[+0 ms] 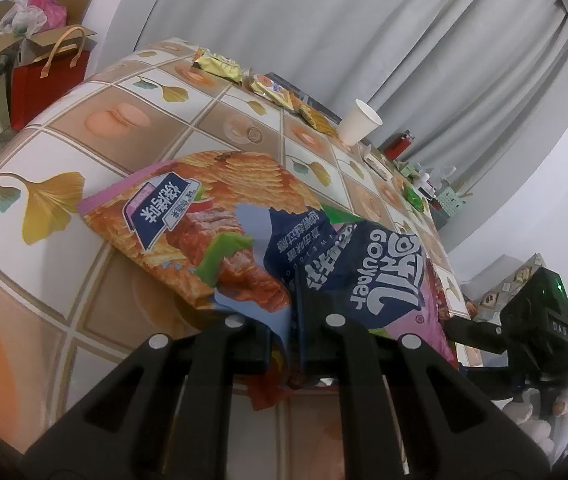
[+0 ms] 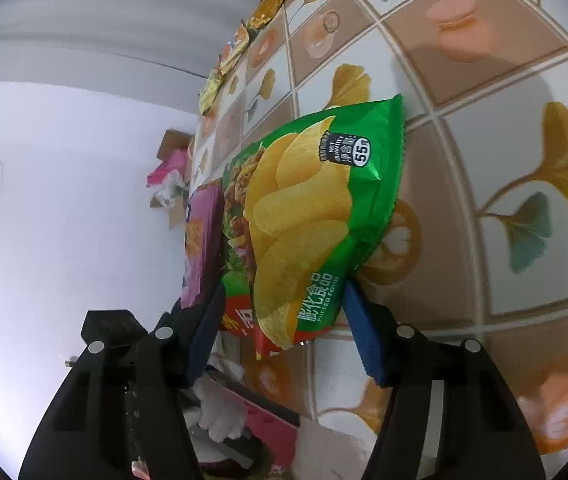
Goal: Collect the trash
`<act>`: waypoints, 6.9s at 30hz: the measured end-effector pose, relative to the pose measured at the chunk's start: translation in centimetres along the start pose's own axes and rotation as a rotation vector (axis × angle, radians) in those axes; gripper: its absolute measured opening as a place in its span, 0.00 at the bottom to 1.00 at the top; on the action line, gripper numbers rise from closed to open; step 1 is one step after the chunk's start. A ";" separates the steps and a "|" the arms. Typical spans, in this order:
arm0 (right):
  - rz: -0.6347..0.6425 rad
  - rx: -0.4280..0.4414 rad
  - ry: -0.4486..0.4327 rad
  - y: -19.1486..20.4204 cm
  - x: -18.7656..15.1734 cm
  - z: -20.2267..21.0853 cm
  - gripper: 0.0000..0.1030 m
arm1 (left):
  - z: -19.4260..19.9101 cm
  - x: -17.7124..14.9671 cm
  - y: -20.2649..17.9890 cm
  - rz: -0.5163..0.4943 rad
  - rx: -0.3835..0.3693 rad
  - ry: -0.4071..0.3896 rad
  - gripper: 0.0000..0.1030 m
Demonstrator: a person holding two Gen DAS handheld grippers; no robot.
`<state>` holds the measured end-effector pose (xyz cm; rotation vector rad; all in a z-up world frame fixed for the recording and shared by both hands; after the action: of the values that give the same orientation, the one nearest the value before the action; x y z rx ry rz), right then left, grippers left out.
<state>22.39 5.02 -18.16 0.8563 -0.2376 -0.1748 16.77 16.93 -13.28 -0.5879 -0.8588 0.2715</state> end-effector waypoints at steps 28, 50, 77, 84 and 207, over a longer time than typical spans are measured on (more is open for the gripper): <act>-0.083 0.045 -0.181 -5.8 1.4 7.4 0.18 | 5.7 4.8 -5.5 0.016 -0.167 -0.115 0.04; -0.270 0.143 -0.548 -15.3 0.8 25.2 0.18 | 5.9 4.7 -18.5 -0.161 -0.378 -0.092 0.04; -0.553 0.269 -0.842 -30.9 -2.7 37.9 0.18 | -5.2 -6.8 -41.0 -0.496 -0.567 0.170 0.04; -0.662 0.239 -0.867 -38.3 -1.3 38.5 0.18 | -9.9 -10.2 -45.2 -0.551 -0.584 0.251 0.04; 0.202 -1.058 -0.650 -19.1 -4.2 34.7 0.94 | -4.1 -7.7 -19.2 -0.440 0.369 0.189 0.92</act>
<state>7.65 -31.35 -11.43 -0.3033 -0.7511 -0.3422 14.94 -3.65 -9.00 -0.0706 -0.7099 -0.0293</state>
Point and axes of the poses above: each gripper's, at about its wrist camera, not at the fingertips, and z roughly against the way its jaws point, y to its left, x to its top, the point moved 10 cm from there along -z, roughly the way its jaws point, and after that the axes turned 4 degrees about -x, right-handed, at the moved point
